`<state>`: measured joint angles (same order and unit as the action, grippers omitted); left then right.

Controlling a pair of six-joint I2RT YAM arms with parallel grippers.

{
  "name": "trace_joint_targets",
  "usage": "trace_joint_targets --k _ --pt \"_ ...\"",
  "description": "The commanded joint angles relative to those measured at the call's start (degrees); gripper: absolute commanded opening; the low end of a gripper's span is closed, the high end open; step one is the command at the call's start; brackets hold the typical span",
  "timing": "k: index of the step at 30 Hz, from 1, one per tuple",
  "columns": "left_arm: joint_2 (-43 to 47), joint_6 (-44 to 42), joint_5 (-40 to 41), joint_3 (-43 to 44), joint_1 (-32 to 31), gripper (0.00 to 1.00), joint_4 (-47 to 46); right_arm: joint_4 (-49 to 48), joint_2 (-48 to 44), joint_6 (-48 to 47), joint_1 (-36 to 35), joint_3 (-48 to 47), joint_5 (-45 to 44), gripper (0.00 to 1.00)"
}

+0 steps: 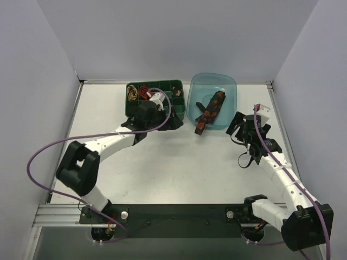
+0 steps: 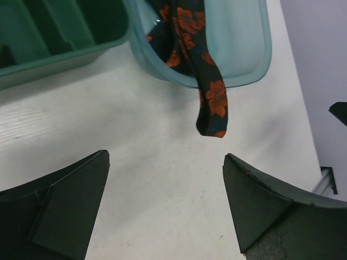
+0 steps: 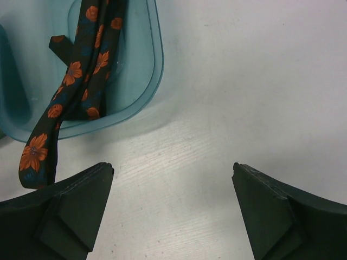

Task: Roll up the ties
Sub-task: Pick up the tie from the bin.

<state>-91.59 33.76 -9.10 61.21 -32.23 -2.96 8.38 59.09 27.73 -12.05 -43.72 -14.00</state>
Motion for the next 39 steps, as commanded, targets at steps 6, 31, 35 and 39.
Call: trace_joint_targets --k 6,31,35,39 --pt "-14.0 29.8 -12.6 -7.2 -3.2 0.97 -47.5 3.0 -0.9 -1.4 0.8 -1.2 5.1 1.0" --pt "-28.4 40.4 1.1 -5.7 -10.0 0.75 -60.5 3.0 -0.4 -2.1 1.8 -1.2 8.3 1.0" --pt "-29.3 40.3 1.5 -5.4 -10.6 0.75 -58.8 3.1 -0.6 -2.1 1.8 -1.0 8.4 1.0" --pt "-30.3 40.7 2.2 -3.9 -11.5 0.73 -58.4 3.1 -0.6 -2.2 1.9 -0.9 8.5 0.99"
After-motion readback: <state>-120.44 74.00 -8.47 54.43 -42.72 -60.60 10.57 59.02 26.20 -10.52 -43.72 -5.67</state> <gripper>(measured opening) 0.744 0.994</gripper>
